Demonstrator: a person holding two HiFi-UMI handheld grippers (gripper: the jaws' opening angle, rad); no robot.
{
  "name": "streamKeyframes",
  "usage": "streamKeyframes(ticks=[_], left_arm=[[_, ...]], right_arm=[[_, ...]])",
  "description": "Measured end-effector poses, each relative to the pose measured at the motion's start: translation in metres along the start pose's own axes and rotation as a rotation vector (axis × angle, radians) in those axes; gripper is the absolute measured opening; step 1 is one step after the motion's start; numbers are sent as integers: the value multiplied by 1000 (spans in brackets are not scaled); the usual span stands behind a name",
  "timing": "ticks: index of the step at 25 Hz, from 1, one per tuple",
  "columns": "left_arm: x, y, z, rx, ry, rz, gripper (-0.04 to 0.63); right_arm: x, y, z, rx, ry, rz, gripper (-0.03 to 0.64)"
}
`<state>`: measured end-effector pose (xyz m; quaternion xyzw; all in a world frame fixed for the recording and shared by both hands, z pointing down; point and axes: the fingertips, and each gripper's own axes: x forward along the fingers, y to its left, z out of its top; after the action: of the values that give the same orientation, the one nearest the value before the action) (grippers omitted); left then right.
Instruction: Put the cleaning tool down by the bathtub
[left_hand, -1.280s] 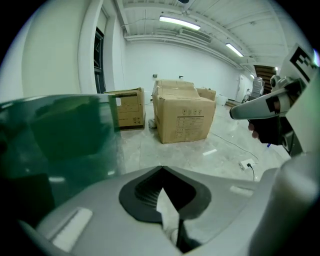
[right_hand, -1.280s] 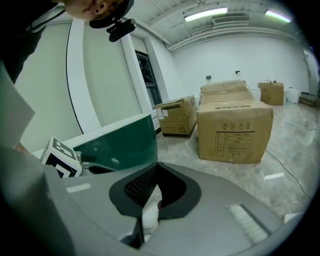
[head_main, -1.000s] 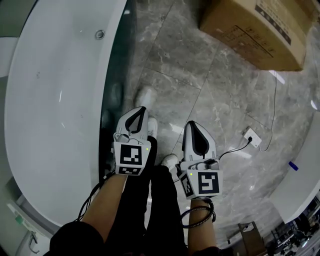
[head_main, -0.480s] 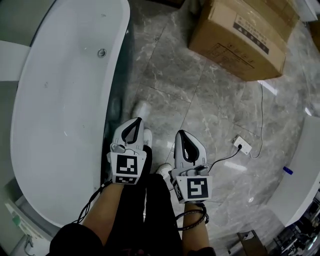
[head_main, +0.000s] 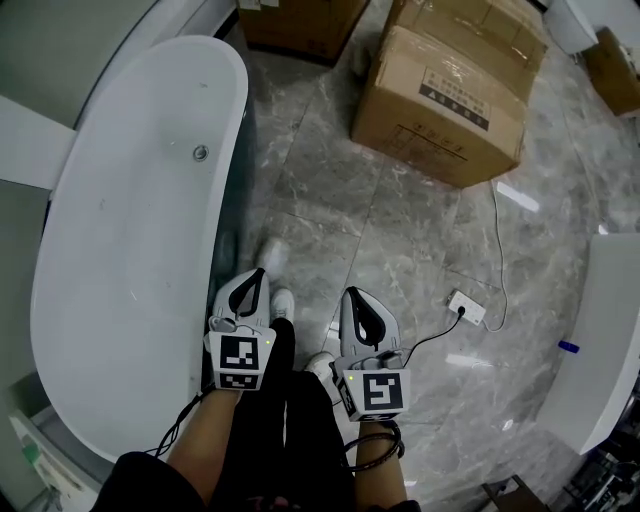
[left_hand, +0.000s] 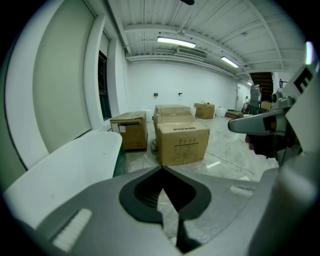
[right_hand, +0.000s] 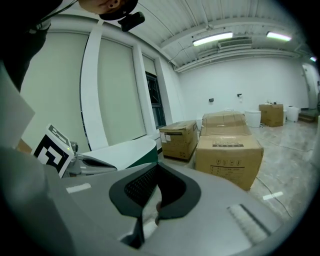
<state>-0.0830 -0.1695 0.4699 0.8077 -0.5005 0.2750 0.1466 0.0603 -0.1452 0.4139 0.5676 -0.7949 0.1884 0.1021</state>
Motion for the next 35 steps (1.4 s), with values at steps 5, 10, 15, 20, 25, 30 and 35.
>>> streamKeyframes(ticks=[5, 10, 15, 20, 25, 30, 35], left_arm=[[-24, -8, 23, 1, -33, 3, 0], [-51, -18, 54, 6, -86, 17, 0], [-87, -33, 68, 23, -101, 17, 0], [-116, -44, 75, 11, -107, 23, 0], [-146, -42, 97, 18, -152, 50, 0], [-173, -37, 121, 30, -208, 73, 0], [-193, -37, 134, 45, -229, 66, 0]], right_arm=[[-29, -2, 19, 13, -35, -26, 21], [-54, 0, 45, -4, -72, -27, 21], [-88, 3, 71, 44, -125, -36, 21], [-114, 9, 83, 16, -123, -23, 21], [-135, 14, 105, -2, -163, -22, 21], [-157, 20, 124, -23, -205, -20, 21], [-172, 29, 138, 0, -210, -11, 21]])
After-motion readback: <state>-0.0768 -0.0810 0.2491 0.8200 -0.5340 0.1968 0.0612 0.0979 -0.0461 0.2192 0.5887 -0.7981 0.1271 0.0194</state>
